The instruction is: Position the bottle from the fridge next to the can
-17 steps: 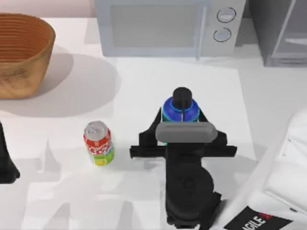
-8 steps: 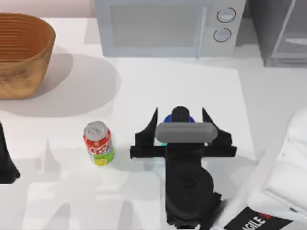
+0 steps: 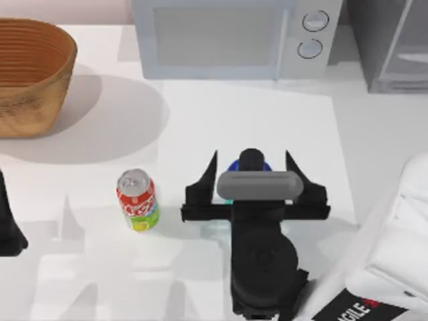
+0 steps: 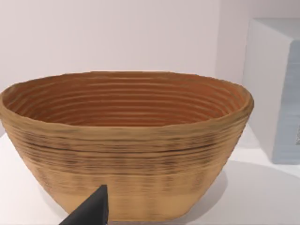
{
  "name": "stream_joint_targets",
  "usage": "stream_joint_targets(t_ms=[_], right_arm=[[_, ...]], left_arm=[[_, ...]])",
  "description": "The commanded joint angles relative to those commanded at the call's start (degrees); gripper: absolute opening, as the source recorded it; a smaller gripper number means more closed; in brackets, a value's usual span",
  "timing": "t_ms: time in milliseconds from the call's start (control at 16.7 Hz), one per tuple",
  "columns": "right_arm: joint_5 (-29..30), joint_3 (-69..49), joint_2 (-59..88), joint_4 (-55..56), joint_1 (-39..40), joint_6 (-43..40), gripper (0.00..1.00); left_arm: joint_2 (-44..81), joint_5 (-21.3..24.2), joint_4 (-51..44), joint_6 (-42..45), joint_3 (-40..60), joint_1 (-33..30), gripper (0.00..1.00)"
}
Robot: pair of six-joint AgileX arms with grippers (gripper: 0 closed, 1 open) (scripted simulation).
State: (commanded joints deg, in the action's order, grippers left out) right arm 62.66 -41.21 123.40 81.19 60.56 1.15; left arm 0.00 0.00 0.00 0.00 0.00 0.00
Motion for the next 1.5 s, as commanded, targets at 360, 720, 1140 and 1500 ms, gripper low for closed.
stream_joint_targets(t_ms=[360, 720, 1140, 1500], right_arm=[[4.56, 3.19, -1.30, 1.59, 4.59, 0.24, 1.00], [2.97, 3.34, -2.77, 1.12, 3.49, 0.11, 1.00], [-14.30, 10.99, -26.80, -11.11, -8.96, -0.51, 1.00], [-34.44, 23.59, -60.52, -35.95, -26.39, -0.45, 1.00]], left_arm=[[0.00, 0.00, 0.00, 0.00, 0.00, 0.00, 1.00], [0.00, 0.00, 0.00, 0.00, 0.00, 0.00, 1.00], [0.00, 0.00, 0.00, 0.00, 0.00, 0.00, 1.00], [0.00, 0.00, 0.00, 0.00, 0.00, 0.00, 1.00]])
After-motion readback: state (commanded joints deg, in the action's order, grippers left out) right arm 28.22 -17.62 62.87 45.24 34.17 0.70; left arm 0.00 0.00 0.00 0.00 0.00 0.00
